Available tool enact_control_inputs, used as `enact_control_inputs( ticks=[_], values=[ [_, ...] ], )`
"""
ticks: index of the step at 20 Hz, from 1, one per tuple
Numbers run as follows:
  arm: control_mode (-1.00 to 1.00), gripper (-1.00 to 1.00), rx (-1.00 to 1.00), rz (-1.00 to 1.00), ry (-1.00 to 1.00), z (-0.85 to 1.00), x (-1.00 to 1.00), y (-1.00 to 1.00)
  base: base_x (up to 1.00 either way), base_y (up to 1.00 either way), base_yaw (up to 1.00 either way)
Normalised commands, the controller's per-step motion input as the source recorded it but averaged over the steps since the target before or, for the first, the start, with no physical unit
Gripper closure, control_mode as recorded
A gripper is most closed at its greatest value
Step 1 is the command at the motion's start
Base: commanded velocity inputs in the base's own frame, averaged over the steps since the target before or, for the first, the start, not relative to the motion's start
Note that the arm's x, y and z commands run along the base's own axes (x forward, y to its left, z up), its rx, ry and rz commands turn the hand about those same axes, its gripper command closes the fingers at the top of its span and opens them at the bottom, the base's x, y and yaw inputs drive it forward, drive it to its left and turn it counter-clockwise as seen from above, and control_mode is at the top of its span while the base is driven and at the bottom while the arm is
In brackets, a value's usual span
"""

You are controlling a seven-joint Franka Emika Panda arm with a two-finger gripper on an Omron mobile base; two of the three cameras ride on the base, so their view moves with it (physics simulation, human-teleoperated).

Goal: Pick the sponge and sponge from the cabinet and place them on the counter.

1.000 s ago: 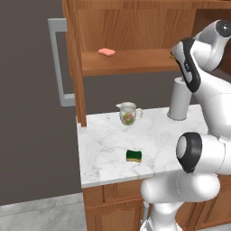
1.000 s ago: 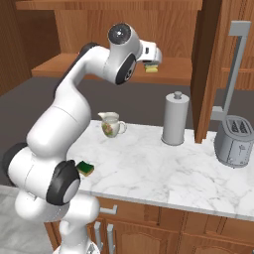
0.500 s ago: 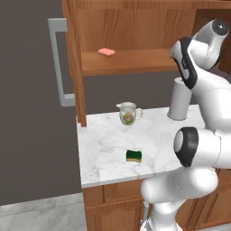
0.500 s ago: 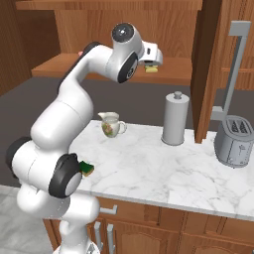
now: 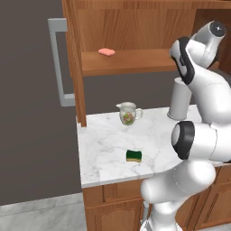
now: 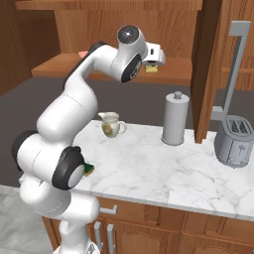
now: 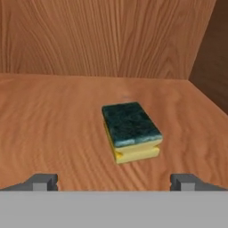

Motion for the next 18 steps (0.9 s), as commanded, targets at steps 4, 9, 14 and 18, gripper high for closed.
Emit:
enact_control_inputs(
  ticks=[4, 9, 14, 18],
  values=[
    [-1.0, -1.0, 0.0, 0.03, 0.0, 0.0, 0.27, -0.13, 0.0, 0.0, 0.0],
    [-1.0, -1.0, 0.0, 0.03, 0.01, -0.05, 0.26, -0.12, 0.0, 0.0, 0.0],
    [-1.0, -1.0, 0.0, 0.02, 0.03, -0.1, 0.26, -0.09, 0.0, 0.0, 0.0],
    [-1.0, -1.0, 0.0, 0.02, 0.03, -0.1, 0.28, -0.07, 0.0, 0.0, 0.0]
  ],
)
